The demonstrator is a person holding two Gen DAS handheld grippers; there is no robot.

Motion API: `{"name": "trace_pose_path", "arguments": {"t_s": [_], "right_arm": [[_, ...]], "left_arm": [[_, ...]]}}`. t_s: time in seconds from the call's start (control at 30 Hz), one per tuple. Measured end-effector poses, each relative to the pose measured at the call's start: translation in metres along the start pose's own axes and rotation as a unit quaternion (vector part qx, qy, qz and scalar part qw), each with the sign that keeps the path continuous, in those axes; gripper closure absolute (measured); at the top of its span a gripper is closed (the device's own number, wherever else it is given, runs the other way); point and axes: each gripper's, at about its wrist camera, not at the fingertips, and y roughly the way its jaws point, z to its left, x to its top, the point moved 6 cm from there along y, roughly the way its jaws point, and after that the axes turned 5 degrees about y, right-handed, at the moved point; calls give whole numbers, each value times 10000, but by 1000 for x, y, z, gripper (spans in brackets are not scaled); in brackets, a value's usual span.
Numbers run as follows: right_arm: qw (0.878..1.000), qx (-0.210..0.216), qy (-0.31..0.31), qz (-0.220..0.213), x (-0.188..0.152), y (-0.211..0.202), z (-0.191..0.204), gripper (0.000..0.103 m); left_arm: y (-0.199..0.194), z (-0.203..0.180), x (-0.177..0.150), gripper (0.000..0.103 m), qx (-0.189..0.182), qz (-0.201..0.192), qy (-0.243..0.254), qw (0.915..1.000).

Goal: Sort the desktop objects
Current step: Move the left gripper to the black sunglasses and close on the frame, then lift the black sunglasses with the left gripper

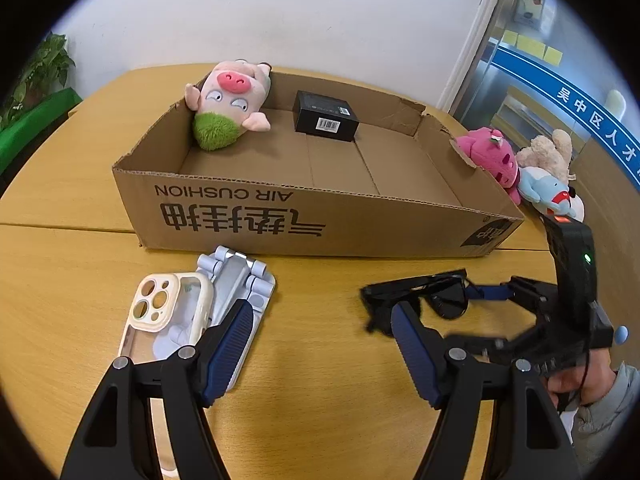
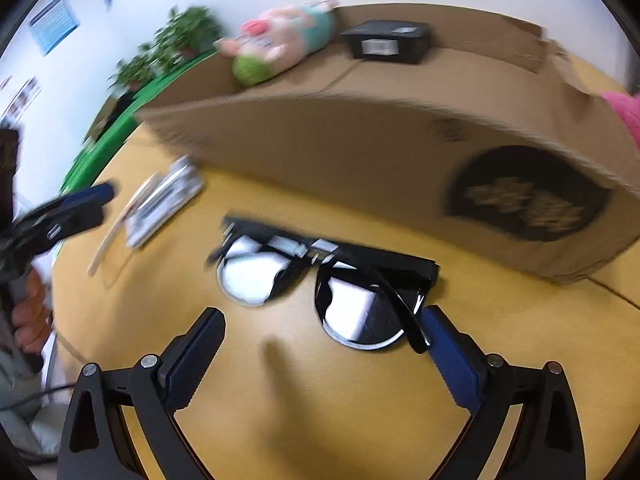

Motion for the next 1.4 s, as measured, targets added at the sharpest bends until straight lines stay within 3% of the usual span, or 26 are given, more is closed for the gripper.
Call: {"name": "trace_pose_path", "arguments": {"t_s": [0.07, 0.17, 0.33, 0.47, 0.57, 0.73, 0.83, 0.9, 1.07, 1.13, 1.4], "right_arm": [[9988, 395, -242, 179, -12, -2, 26, 4], [9972, 546, -492, 116, -17, -16, 44, 4], [9987, -41, -510, -10, 0, -15, 31, 4], [9981, -93, -603, 53, 4, 7, 43, 5], [9968, -215, -755, 146, -3, 22, 56, 12], [9899, -869, -1119, -15, -19, 26, 68, 26], [9916, -1005, -807, -143, -22, 18, 65, 49], [9938, -954, -529, -203, -23, 13, 62, 49], [9971, -664, -104, -352, -28, 7, 63, 49], [9971, -644, -8, -407, -31, 4, 65, 50], [9968, -494, 271, -569, -38, -4, 67, 50]], "left_arm": [[3, 3, -1, 31, -40, 53, -27, 10000], [5, 7, -1, 31, -113, 101, -68, 9999], [14, 9, -4, 31, -382, 237, -252, 9987], [21, 6, -7, 31, -609, 378, -315, 9969], [28, 7, -11, 31, -798, 509, -514, 9942], [42, 2, -12, 33, -1215, 707, -816, 9867], [55, -11, -12, 33, -1516, 888, -899, 9803], [67, -20, -14, 34, -1650, 1071, -945, 9759], [83, -51, -17, 56, -2002, 1394, -751, 9669], [83, -55, -16, 61, -1841, 1344, -602, 9718], [78, -56, -13, 66, -1700, 1287, -452, 9760]]}}
